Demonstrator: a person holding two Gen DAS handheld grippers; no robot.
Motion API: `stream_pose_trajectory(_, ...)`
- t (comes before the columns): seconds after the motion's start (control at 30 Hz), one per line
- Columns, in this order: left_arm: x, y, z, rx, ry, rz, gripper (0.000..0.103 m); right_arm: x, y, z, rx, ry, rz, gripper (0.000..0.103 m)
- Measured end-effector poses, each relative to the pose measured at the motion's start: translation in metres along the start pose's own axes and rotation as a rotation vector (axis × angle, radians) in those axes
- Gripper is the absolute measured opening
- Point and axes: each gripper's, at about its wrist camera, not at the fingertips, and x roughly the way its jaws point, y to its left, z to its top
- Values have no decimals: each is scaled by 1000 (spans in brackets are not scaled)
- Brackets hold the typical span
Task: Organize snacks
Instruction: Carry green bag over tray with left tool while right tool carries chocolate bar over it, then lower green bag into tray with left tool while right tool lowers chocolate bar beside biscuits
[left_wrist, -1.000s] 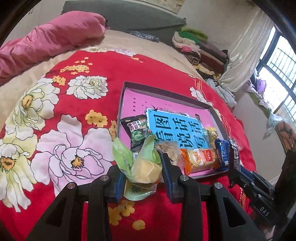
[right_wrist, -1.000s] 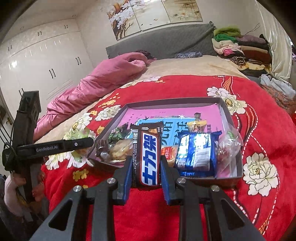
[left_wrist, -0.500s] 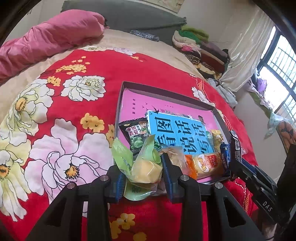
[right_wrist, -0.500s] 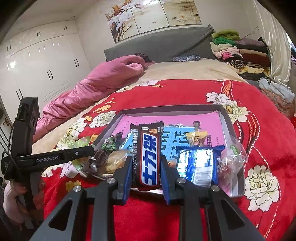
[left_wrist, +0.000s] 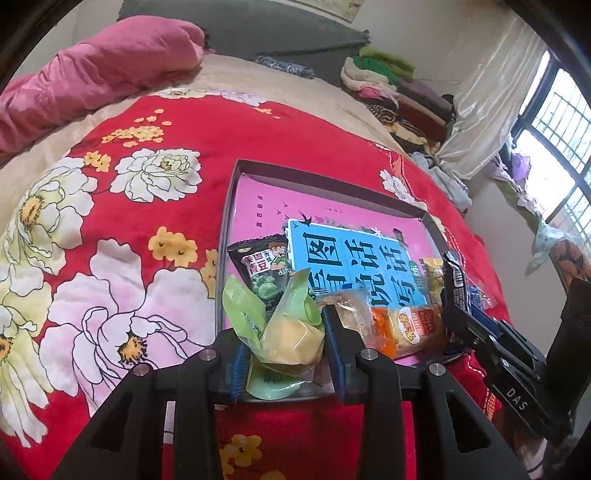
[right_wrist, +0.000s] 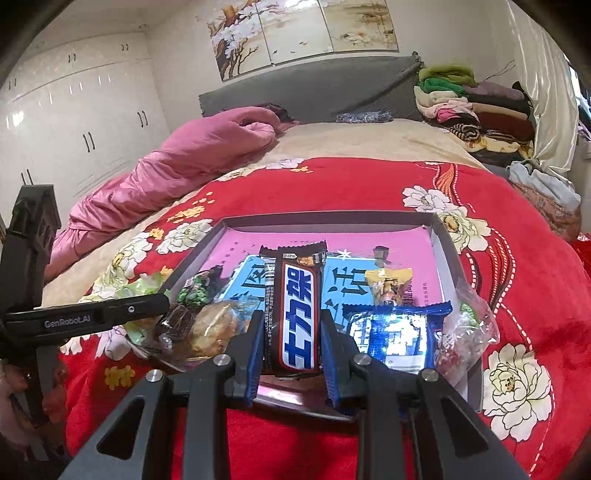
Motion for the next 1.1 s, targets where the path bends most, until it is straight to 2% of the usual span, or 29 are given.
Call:
stream_pose_trajectory(0.27,2,-3,-1,9,5,-7,37,4,-4,0,-12,4,-42,29)
stream_pose_trajectory(1.1,6,4,0,14,22,-9,40,8,-1,-3,-32,11,-54,29)
